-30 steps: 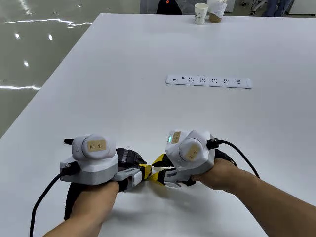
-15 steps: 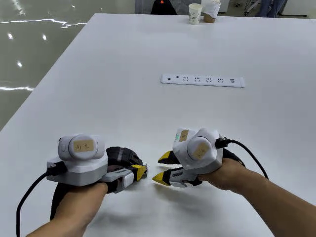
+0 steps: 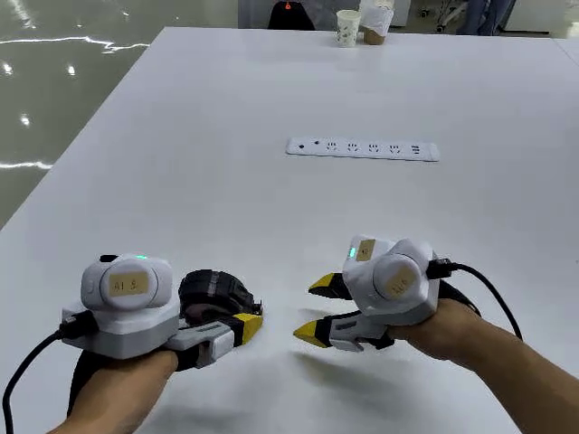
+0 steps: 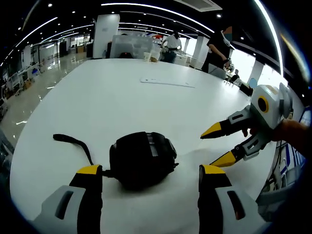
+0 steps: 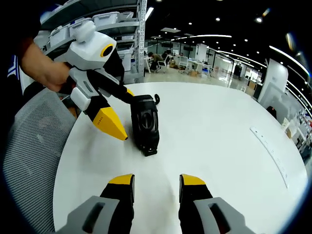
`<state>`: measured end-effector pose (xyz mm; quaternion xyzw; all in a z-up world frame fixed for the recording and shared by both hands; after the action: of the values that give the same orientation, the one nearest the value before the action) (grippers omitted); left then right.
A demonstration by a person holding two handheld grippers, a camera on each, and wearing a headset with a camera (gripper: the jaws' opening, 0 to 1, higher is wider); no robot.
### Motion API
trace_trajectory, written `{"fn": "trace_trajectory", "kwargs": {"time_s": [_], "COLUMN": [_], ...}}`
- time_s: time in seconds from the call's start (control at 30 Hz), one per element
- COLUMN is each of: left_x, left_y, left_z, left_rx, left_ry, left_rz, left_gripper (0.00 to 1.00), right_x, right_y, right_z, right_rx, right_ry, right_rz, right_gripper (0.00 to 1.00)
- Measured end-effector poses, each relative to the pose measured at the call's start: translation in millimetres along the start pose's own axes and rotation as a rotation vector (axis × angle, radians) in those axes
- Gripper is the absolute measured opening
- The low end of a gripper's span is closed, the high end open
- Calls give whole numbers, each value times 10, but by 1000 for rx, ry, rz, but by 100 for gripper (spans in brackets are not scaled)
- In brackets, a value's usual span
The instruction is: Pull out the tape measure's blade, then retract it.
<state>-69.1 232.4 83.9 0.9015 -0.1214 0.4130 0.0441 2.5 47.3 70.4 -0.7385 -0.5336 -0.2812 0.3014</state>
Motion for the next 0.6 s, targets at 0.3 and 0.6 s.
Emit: {"fn": "trace_trajectory", "kwargs": {"time_s": [0.3, 0.6], "left_x": [-47, -81], "left_y": [32, 22], "left_z": [-48, -103], "left_rx": [-20, -35], "left_ry": [3, 32], "left_rz": [48, 85], "left_gripper": [80, 86], "right_x": [-150, -279], "right_y": [-16, -15], "right_z": [-193, -365], "right_rx": [-44, -84], "right_ry": [14, 37], "right_rz": [44, 103], "right_gripper": [39, 45]}}
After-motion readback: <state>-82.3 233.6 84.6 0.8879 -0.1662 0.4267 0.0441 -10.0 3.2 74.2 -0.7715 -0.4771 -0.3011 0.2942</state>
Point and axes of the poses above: the centre of the closed fingertips' face, and the gripper's own axes: z roughly forward along the fingers, y roughly to its right, x roughly out of its top, the point moved 8 cm from there along -z, roughly backward along the fingers, and after that the axes turned 14 degrees about z, right-handed, at the moved point
